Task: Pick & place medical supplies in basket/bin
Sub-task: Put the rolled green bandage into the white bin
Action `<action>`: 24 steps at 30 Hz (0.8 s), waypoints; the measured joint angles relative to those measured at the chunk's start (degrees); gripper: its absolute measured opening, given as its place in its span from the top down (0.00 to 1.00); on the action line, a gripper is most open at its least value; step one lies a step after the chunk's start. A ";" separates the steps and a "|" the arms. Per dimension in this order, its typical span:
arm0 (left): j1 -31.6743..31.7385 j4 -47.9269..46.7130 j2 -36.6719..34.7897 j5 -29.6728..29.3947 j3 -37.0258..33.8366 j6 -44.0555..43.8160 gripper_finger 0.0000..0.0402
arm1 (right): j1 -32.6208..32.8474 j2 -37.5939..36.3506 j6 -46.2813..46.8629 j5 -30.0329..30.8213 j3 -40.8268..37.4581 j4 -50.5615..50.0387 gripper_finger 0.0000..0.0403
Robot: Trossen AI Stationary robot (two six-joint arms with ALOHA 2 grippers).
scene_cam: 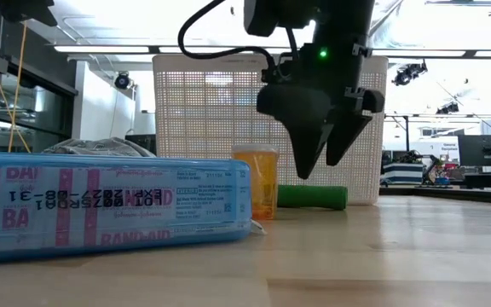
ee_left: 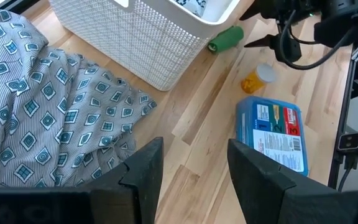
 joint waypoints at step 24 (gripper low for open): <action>-0.01 0.02 0.00 -0.02 0.00 -0.67 0.47 | 0.26 -1.67 6.13 -4.30 -13.62 12.64 0.27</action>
